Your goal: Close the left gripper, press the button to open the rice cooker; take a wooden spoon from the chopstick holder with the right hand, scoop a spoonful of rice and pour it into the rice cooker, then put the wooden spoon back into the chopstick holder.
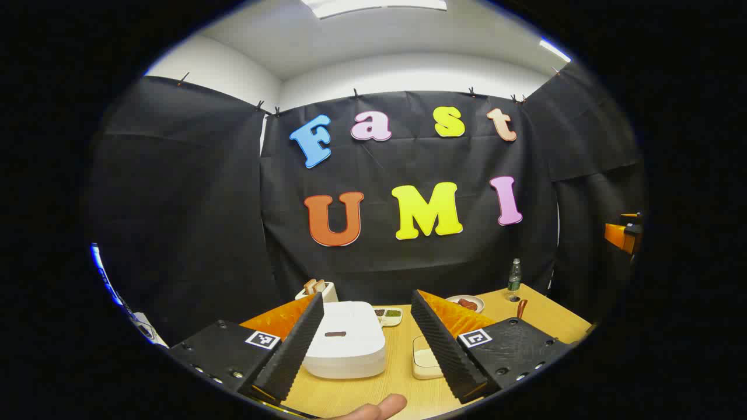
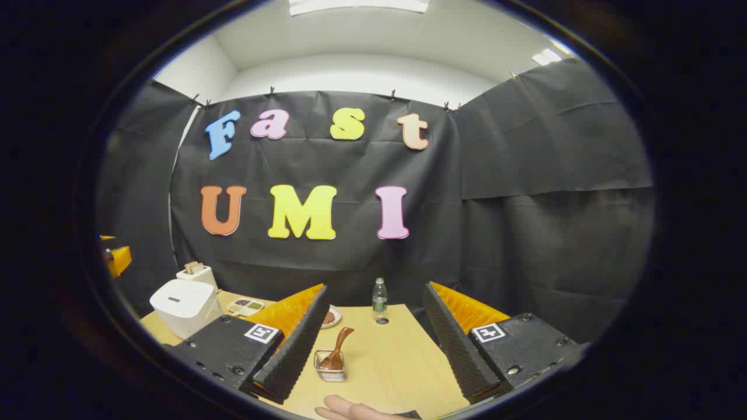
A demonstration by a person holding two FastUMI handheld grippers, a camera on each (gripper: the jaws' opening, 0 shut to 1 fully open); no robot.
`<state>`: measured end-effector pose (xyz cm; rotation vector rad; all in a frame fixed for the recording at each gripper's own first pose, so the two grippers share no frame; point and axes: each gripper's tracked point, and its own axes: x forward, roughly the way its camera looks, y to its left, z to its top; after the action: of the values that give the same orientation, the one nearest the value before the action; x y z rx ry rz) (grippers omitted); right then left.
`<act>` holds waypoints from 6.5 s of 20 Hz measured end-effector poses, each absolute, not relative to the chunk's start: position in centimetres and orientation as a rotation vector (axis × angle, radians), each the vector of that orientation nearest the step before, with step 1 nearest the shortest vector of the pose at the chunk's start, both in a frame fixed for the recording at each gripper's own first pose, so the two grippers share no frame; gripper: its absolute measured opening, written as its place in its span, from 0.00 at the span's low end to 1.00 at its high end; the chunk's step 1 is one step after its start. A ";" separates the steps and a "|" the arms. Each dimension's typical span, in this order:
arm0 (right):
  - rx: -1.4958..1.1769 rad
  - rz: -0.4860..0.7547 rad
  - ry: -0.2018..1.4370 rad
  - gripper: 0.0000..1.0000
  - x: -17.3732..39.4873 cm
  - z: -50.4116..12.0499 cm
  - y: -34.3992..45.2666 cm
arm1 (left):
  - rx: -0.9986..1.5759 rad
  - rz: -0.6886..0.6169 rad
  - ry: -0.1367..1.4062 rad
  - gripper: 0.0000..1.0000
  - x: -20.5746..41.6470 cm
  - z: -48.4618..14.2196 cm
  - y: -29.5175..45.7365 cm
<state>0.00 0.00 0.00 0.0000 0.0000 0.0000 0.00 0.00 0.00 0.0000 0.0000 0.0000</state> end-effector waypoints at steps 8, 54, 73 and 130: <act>0.023 0.006 0.000 1.00 0.5 -0.3 0.0 | 0.014 0.005 -0.004 0.95 0.3 -1.1 -0.2; -0.003 0.083 0.108 1.00 14.5 -9.9 2.3 | -0.191 0.138 0.637 0.01 17.7 -21.2 7.4; 0.018 0.109 0.180 1.00 16.7 -14.3 2.5 | -0.179 0.171 0.627 0.01 17.7 -22.4 7.9; 0.182 0.318 0.280 0.17 19.4 -19.2 18.5 | -0.210 0.107 0.087 0.94 -4.3 -13.0 8.3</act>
<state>19.41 18.45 -19.24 0.1822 0.2798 0.3176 -4.33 8.31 -13.03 -0.2104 0.0867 0.1068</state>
